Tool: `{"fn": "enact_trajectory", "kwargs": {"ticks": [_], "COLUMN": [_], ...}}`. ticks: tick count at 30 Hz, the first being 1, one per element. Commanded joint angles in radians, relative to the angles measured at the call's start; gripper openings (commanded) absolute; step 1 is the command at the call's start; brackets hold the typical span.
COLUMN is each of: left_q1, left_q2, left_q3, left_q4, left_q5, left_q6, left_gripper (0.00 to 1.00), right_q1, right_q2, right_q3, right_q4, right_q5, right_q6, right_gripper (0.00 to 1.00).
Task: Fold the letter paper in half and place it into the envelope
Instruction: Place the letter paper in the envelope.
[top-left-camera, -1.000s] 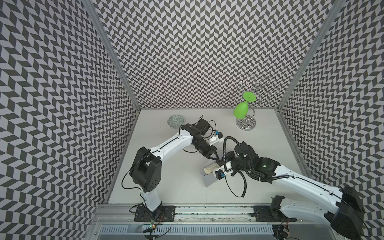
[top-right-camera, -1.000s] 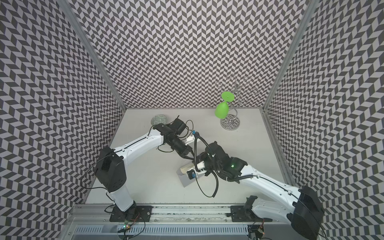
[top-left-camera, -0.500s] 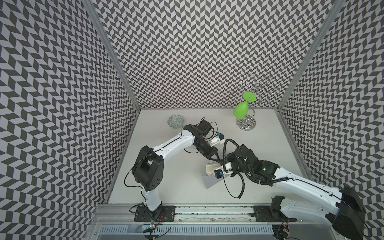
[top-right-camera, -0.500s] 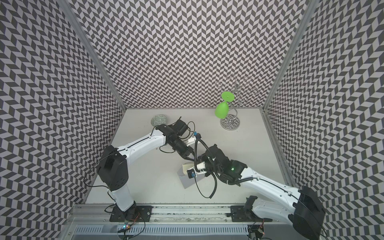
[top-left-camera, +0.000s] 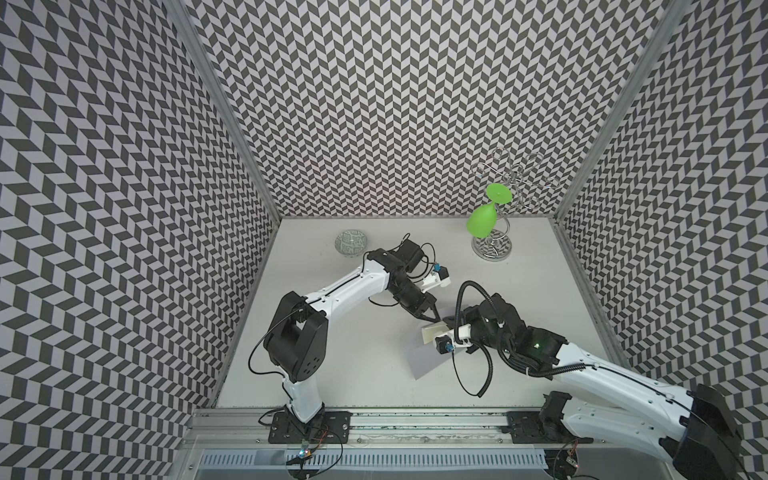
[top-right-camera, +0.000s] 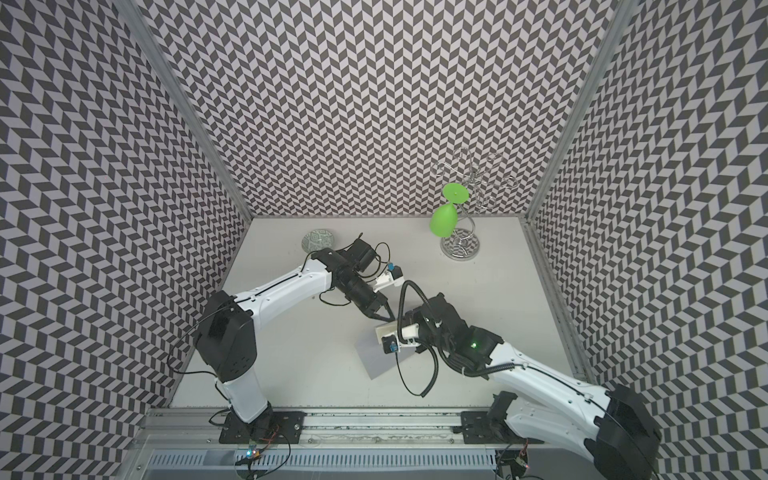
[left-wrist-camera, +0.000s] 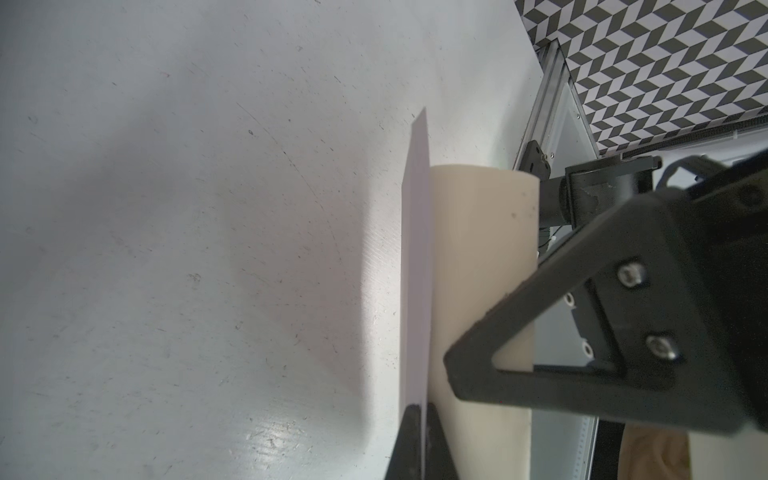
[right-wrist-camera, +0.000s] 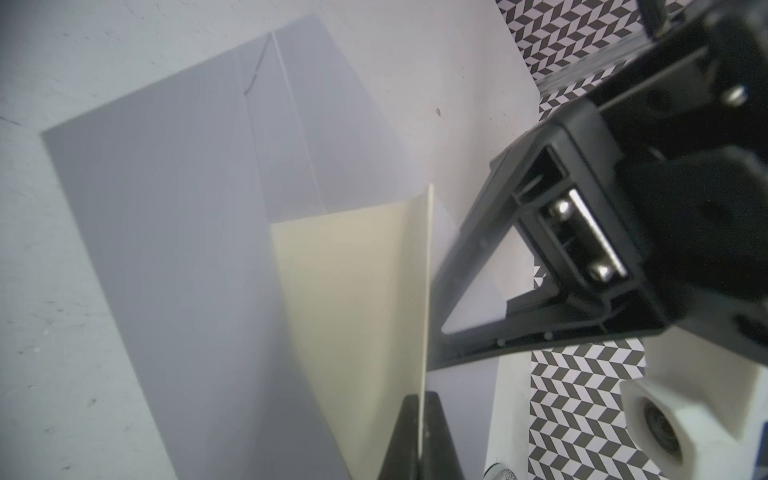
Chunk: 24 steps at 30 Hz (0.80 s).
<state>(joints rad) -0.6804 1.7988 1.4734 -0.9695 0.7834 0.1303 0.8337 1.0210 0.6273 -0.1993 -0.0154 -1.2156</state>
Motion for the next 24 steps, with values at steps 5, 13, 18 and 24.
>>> {"fn": "enact_trajectory", "kwargs": {"ticks": [5, 13, 18, 24], "left_q1": [-0.008, -0.020, -0.049, -0.084], "left_q2": [0.010, 0.029, 0.055, 0.059], "left_q3": [-0.009, 0.011, 0.021, 0.041], "left_q4": [0.001, 0.000, -0.017, -0.011], "left_q5": [0.027, 0.040, 0.043, 0.038], "left_q6": [-0.002, -0.005, 0.008, 0.001], "left_gripper": [0.00, 0.00, 0.00, 0.00], "right_q1": [-0.009, 0.021, 0.033, 0.054], "right_q2": [-0.022, 0.022, 0.066, 0.118], "right_q3": [0.004, 0.018, 0.033, 0.054], "right_q4": [0.011, -0.032, -0.043, -0.075], "right_q5": [-0.061, -0.185, -0.184, -0.168], "right_q6": [-0.061, -0.061, -0.041, -0.021], "right_gripper": [0.00, 0.00, 0.00, 0.00]}}
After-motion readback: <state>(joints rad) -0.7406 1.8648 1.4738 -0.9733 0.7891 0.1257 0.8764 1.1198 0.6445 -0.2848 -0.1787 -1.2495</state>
